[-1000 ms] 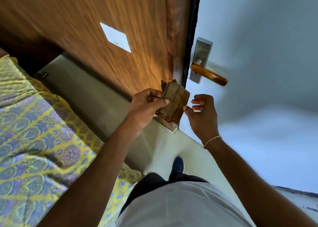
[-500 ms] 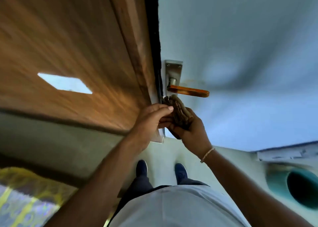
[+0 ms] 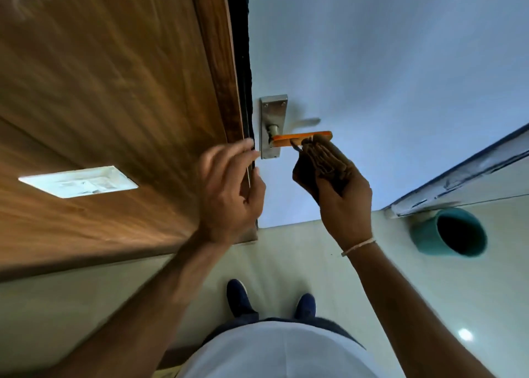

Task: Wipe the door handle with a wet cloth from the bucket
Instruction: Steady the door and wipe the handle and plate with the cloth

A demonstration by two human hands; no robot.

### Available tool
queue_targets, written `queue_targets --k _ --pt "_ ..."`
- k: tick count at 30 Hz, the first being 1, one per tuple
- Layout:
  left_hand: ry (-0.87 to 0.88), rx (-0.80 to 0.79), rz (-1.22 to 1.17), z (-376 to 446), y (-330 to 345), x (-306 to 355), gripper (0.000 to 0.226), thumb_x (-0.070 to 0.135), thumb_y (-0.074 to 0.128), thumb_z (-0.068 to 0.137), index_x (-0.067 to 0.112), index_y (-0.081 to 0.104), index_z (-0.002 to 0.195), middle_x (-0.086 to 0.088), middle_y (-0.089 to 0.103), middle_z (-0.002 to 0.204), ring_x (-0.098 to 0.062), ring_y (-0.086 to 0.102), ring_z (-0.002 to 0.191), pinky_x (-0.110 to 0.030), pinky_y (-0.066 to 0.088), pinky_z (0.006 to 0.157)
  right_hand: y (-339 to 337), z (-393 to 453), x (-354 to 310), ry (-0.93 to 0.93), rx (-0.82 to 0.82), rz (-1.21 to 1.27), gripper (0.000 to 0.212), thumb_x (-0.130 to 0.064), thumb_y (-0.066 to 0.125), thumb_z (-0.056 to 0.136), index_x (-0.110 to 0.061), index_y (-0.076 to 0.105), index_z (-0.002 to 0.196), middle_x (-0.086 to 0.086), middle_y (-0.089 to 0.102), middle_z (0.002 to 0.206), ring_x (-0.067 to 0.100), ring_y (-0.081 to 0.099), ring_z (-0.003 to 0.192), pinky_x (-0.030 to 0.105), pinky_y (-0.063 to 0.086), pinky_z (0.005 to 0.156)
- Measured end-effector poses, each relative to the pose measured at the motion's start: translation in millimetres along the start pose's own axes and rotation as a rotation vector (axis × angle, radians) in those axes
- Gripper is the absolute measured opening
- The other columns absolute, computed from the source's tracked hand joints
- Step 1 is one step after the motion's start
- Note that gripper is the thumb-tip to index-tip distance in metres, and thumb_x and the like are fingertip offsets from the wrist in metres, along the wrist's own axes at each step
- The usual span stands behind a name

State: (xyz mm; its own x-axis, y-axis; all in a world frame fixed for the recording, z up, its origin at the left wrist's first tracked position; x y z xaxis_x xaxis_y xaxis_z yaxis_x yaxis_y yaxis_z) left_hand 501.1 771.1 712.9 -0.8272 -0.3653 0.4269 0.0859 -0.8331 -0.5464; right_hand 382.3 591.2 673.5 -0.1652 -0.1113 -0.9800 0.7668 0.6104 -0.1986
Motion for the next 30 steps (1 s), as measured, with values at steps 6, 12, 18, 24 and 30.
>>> queue_targets --k 6,12,18,24,30 --pt "0.020 0.057 0.290 25 0 11 0.082 0.024 0.073 0.092 -0.005 0.035 0.160 -0.027 0.032 0.168 -0.045 0.028 0.159 -0.057 0.023 0.133 -11 13 -74 -0.575 0.076 -0.407 0.055 -0.012 0.057 0.097 -0.014 0.056 0.152 0.002 0.062 0.150 0.024 0.059 0.139 0.043 0.050 0.114" --pt "0.050 0.031 0.428 25 13 -6 0.091 0.027 0.069 0.096 -0.004 0.019 0.165 -0.029 0.022 0.172 -0.039 0.013 0.165 -0.054 0.017 0.135 52 25 -63 -0.922 -0.092 -0.743 0.056 -0.003 0.055 0.096 -0.005 0.055 0.152 0.015 0.054 0.157 0.033 0.048 0.149 0.047 0.042 0.119" --pt "0.107 0.024 0.512 19 23 -16 0.091 0.027 0.064 0.099 0.000 0.008 0.167 -0.025 0.018 0.172 -0.040 0.015 0.162 -0.050 0.011 0.136 76 29 -18 -0.979 -0.257 -1.020 0.065 -0.007 0.035 0.098 -0.013 0.041 0.162 0.013 0.038 0.169 0.032 0.030 0.160 0.050 0.027 0.130" --pt "0.145 0.034 0.546 17 22 -19 0.092 0.025 0.064 0.099 0.001 0.008 0.167 -0.020 0.013 0.173 -0.031 0.000 0.167 -0.050 0.013 0.136 61 36 -18 -0.838 -0.068 -0.980 0.067 -0.009 0.055 0.094 -0.012 0.044 0.160 0.010 0.049 0.163 0.033 0.039 0.156 0.050 0.029 0.129" --pt "0.167 0.026 0.561 17 21 -21 0.089 0.025 0.063 0.099 0.000 0.010 0.167 -0.022 0.013 0.172 -0.030 -0.002 0.167 -0.051 0.015 0.136 76 25 -14 -0.900 -0.133 -0.865 0.058 -0.007 0.043 0.098 -0.009 0.052 0.155 0.014 0.048 0.163 0.036 0.039 0.155 0.052 0.031 0.128"
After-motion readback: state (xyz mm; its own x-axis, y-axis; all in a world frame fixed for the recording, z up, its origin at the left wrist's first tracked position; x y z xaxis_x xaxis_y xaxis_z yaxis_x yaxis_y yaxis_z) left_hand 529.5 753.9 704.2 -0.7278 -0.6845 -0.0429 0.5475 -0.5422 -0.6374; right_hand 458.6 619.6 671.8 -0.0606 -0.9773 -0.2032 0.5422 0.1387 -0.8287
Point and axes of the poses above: each hand's wrist, its own z-axis towards the middle knuckle, its own y-axis out of the palm, x = y × z, the point moved 7 cm from there along z, towards the middle knuckle
